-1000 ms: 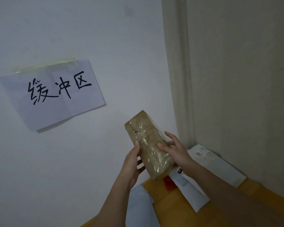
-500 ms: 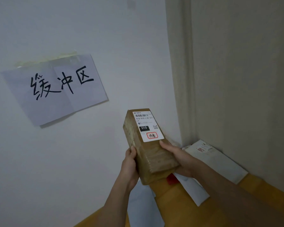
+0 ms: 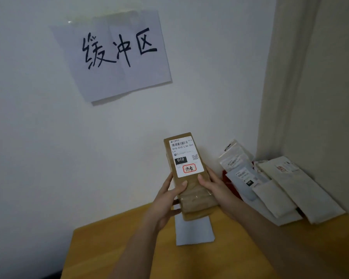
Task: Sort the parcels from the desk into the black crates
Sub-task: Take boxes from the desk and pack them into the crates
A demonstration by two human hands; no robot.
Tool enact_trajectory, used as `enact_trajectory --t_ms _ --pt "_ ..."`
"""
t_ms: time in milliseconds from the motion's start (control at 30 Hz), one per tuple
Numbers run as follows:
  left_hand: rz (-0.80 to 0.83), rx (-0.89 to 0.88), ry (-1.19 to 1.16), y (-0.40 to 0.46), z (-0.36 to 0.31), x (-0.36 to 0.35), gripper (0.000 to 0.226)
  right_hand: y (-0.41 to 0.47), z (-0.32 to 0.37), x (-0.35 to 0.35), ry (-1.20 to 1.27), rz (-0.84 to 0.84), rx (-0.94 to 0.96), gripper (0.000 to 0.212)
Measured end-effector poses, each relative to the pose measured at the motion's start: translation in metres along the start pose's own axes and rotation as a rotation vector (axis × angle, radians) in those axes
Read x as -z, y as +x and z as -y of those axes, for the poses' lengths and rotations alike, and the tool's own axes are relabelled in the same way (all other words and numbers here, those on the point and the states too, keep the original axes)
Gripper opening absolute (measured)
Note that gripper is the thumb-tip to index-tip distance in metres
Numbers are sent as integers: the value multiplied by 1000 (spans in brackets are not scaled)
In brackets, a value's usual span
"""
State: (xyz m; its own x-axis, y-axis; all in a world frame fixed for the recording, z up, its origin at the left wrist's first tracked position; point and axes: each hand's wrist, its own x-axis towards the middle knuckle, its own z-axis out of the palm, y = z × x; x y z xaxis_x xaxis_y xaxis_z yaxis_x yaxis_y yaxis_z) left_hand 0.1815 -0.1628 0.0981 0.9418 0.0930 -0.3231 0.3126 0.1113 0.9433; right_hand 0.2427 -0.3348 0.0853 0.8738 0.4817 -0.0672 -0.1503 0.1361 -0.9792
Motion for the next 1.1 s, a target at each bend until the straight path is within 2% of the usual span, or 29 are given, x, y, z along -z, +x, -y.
enact_trajectory --t_ms 133,233,367,467,600,700,833,933,1100 --pt "-112 35 -60 -18 7 14 62 15 -15 -7 -17 124 -141 63" --pt "-159 61 -97 -31 15 21 62 23 -26 -15 7 192 -212 74" --pt "-263 94 -186 -50 40 25 69 24 -46 -25 15 280 -269 73" --pt "-388 159 -253 -70 69 32 56 20 -60 -47 -54 309 -289 52" --pt "-548 205 -330 -113 97 55 37 8 -81 -100 -59 341 -336 50" --pt "-642 179 -353 -152 105 79 33 -10 -97 -149 -119 455 -328 51" --pt "-725 162 -392 -202 118 113 27 -36 -104 -215 -268 601 -155 65" --pt "-745 133 -417 -238 124 144 30 -46 -110 -264 -265 645 -157 77" --pt "-750 124 -378 -313 144 218 38 -81 -143 -353 -289 669 -209 60"
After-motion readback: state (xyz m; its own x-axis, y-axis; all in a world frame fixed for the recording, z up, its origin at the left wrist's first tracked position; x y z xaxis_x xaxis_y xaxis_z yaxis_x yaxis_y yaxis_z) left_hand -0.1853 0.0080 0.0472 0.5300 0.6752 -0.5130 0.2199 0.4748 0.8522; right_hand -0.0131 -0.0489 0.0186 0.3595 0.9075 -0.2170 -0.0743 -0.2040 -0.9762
